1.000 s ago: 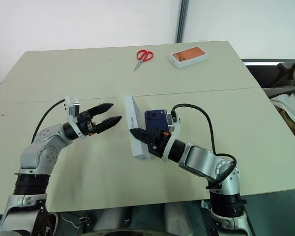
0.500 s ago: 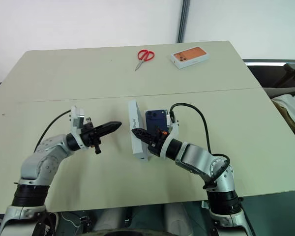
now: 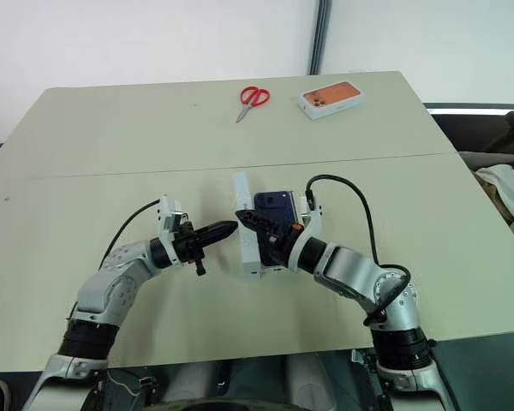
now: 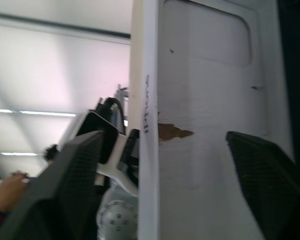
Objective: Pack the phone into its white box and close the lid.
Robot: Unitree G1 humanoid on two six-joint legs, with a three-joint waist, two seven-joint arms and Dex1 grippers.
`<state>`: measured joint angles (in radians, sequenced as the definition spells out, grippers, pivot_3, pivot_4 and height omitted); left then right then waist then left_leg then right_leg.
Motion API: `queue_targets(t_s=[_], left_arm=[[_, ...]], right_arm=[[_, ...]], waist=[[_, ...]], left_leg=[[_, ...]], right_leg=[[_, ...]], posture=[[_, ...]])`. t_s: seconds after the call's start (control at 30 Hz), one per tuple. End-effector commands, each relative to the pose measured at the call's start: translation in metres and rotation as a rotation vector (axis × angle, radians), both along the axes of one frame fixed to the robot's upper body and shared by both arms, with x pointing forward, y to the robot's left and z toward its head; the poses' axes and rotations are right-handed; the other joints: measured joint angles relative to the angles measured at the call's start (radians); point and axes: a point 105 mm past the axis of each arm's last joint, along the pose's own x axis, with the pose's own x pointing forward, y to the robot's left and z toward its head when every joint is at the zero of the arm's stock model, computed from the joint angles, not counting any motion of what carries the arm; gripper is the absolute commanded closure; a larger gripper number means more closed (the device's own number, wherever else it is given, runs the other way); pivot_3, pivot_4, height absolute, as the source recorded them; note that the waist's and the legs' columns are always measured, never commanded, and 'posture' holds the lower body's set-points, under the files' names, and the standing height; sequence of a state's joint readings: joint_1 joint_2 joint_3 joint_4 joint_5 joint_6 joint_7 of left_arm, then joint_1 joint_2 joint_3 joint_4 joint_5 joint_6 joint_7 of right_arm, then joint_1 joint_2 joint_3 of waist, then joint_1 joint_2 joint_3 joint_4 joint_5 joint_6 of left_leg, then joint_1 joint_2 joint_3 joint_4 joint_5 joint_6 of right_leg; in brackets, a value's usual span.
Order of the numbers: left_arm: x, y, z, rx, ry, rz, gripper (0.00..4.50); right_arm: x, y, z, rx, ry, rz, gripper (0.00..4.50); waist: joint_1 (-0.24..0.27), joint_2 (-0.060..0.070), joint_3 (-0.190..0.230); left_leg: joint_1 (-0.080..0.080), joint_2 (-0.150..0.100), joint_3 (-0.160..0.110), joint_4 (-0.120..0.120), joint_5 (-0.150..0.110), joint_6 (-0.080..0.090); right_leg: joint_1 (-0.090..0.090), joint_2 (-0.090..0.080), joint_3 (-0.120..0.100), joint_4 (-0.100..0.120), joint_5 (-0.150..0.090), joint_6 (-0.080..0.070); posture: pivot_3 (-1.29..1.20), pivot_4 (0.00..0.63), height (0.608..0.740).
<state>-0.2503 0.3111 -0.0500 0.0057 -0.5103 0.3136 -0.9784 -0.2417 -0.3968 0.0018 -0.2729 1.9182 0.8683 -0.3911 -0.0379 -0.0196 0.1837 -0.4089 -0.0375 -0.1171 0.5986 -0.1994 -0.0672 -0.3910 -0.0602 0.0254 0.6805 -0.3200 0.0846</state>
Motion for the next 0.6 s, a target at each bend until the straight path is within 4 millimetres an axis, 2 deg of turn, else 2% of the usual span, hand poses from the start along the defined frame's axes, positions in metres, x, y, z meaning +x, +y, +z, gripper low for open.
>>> queue_targets(t_s=[0.03, 0.17, 0.23, 0.37, 0.47, 0.53, 0.6], left_arm=[[0.001, -0.006, 0.008, -0.012, -0.037, -0.015, 4.5], [0.006, -0.018, 0.007, -0.027, -0.04, -0.027, 4.5], [0.007, -0.022, 0.006, -0.024, -0.047, -0.036, 4.5], [0.014, -0.045, 0.011, -0.057, -0.059, -0.068, 4.5], [0.016, -0.053, 0.012, -0.063, -0.062, -0.087, 4.5], [0.016, -0.059, 0.013, -0.064, -0.067, -0.098, 4.5], [0.016, -0.06, 0.014, -0.066, -0.072, -0.103, 4.5]], right_arm=[[-0.008, -0.013, 0.029, -0.142, -0.253, 0.031, 0.04], [-0.006, -0.051, 0.032, -0.285, -0.354, -0.033, 0.04], [-0.007, -0.062, 0.031, -0.312, -0.376, -0.043, 0.04], [0.019, -0.105, 0.027, -0.578, -0.474, -0.2, 0.04], [0.027, -0.109, 0.031, -0.619, -0.534, -0.245, 0.04], [0.033, -0.112, 0.032, -0.756, -0.646, -0.252, 0.04], [0.035, -0.111, 0.031, -0.81, -0.7, -0.247, 0.04]], waist=[[0.002, 0.0, 0.0], [0.018, -0.001, 0.0], [0.025, -0.001, 0.0], [0.027, -0.001, 0.001], [0.024, -0.001, 0.001], [0.023, -0.001, 0.001], [0.023, -0.001, 0.001]], left_leg=[[0.0, 0.0, 0.0, 0.0, 0.0, 0.0], [0.0, 0.0, -0.001, 0.0, 0.0, 0.0], [0.0, 0.0, -0.001, 0.0, 0.0, 0.0], [-0.001, 0.0, 0.0, 0.001, 0.0, 0.0], [-0.001, 0.0, 0.0, 0.004, 0.0, 0.0], [-0.001, 0.0, 0.0, 0.004, 0.0, 0.0], [-0.001, 0.0, 0.0, 0.004, 0.0, 0.0]], right_leg=[[0.0, 0.0, 0.0, 0.0, 0.0, 0.0], [0.0, 0.002, -0.001, -0.001, 0.0, 0.0], [0.001, 0.002, -0.001, -0.001, 0.0, 0.0], [0.001, 0.002, -0.001, -0.002, 0.0, 0.001], [0.002, 0.002, -0.001, -0.002, 0.001, 0.002], [0.002, 0.003, -0.001, -0.002, 0.001, 0.002], [0.002, 0.003, -0.001, -0.002, 0.001, 0.002]], posture=[[0.0, 0.15, 0.74], [0.0, 0.15, 0.74], [0.0, 0.15, 0.74], [0.0, 0.15, 0.74], [0.0, 0.15, 0.74], [0.0, 0.15, 0.74], [0.0, 0.15, 0.74]])
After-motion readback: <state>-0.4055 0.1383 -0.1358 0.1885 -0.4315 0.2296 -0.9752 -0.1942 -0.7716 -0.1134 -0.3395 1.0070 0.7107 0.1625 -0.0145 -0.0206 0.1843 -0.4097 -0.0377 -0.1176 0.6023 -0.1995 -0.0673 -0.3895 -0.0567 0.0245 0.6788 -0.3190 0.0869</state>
